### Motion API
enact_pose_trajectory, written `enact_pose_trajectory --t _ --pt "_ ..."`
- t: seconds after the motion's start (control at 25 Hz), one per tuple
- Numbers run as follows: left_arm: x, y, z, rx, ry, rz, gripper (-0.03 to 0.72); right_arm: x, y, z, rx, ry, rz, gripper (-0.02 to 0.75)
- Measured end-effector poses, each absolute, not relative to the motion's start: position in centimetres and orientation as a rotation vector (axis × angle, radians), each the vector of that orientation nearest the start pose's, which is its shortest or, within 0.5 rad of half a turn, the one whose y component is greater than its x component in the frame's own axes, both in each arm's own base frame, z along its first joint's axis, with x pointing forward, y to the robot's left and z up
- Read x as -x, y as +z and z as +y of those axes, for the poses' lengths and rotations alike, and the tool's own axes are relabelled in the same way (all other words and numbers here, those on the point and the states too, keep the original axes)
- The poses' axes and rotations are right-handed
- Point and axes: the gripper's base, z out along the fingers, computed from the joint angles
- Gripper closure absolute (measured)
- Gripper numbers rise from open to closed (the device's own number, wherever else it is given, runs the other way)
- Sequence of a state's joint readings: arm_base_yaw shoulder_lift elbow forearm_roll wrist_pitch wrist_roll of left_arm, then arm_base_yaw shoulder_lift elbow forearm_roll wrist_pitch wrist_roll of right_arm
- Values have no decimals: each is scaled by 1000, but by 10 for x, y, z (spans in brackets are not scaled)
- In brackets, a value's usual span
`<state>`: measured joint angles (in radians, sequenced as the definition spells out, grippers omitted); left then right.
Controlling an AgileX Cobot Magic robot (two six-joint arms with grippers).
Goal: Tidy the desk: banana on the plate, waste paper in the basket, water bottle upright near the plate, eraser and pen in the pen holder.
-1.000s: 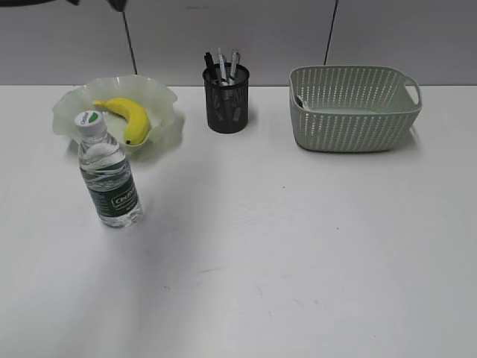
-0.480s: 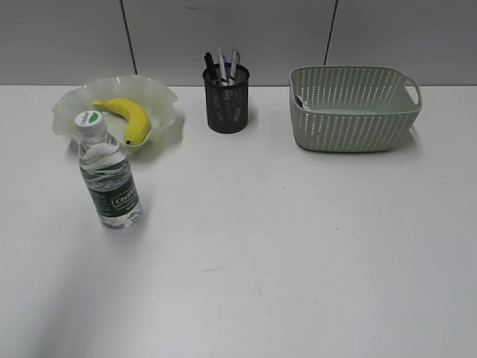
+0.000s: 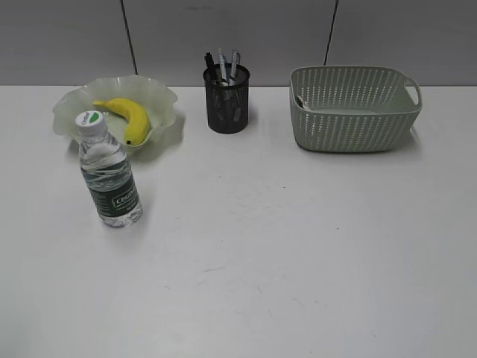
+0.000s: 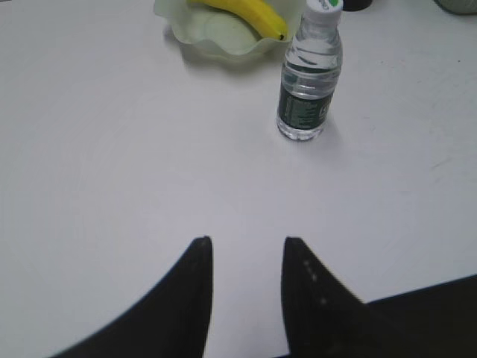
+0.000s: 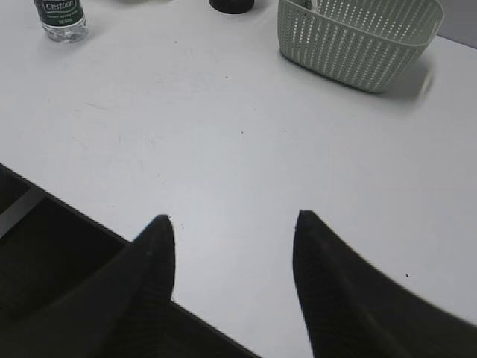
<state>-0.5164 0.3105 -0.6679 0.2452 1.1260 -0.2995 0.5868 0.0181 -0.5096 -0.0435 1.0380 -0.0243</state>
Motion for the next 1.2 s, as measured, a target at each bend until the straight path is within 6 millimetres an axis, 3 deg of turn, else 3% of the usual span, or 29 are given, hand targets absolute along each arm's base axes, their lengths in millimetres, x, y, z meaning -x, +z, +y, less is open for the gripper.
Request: enact_pose_trajectory --t 0.12,0.28,0.52,1.2 --pt "-16 293 13 -233 -179 2128 450 0 282 -4 613 302 1949 324" --pt "1 289 22 -231 -223 1988 450 0 282 -4 612 304 1948 324" --pt "3 288 13 -352 -280 1986 450 0 282 -4 612 305 1948 325" --pt "4 288 12 -369 -294 1984 450 0 282 -4 612 305 1948 349"
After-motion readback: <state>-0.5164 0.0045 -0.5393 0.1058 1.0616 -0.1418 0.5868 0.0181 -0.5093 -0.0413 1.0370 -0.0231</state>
